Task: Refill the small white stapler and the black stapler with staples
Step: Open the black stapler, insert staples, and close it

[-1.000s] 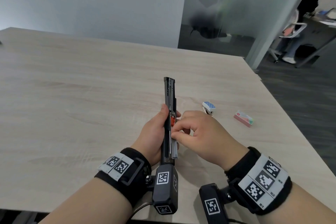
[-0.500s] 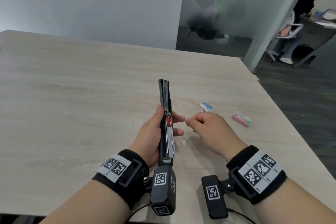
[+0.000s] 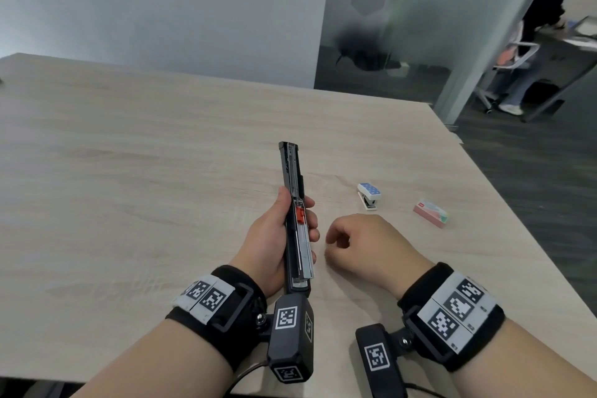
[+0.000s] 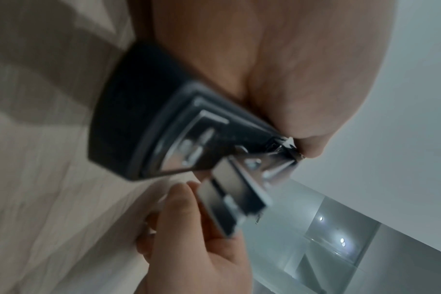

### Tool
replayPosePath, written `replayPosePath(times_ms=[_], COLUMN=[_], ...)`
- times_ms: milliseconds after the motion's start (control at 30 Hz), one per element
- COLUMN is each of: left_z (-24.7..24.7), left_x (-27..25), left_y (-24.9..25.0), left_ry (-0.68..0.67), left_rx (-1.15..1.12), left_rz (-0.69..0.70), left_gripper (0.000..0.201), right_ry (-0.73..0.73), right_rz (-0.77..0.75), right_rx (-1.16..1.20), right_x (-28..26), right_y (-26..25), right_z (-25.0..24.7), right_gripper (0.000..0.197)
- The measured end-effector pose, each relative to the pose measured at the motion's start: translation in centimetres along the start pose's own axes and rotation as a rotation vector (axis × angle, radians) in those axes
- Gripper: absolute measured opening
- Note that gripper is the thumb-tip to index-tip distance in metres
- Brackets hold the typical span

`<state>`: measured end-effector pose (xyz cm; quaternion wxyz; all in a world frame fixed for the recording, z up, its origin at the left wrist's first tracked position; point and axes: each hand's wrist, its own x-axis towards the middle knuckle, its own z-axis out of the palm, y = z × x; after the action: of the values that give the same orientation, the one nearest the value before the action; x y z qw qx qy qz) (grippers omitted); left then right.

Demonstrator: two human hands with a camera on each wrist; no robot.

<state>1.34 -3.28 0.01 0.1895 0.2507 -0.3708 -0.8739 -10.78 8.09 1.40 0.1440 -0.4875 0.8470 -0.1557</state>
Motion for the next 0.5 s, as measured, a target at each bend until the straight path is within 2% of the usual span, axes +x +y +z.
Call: replayPosePath(times_ms=[100, 233, 333, 400, 500], left_z=[0.0, -0.1, -0.1, -0.1, 0.0], left_x=[0.0, 0.1, 0.1, 0.1, 0.1], left_y=[0.0, -0.1, 0.0, 0.0, 0.0], left_ry=[-0.005, -0.003, -0.003, 0.001, -0.008], left_rx=[0.001, 0.014, 0.024, 0.026, 0.025], left_rz=[-0.005, -0.012, -0.011, -0.010, -0.028], left_gripper=[0.050, 0.050, 0.050, 0.051, 0.052], right_ry=[0.094, 0.179, 0.232, 0.227, 0.142], right_rz=[0.057, 0.091, 0.057, 0.012, -0.077], right_rx=[0.184, 0.502, 0.783, 0.878, 0.880], right_x=[0.0, -0.3, -0.7, -0.8, -0.9], right_y=[0.7, 0.5, -0.8, -1.7, -3.0], right_z=[-0.1, -0.5, -1.4, -1.9, -2.4], right_gripper=[0.007, 0.012, 0.016, 0.018, 0.024])
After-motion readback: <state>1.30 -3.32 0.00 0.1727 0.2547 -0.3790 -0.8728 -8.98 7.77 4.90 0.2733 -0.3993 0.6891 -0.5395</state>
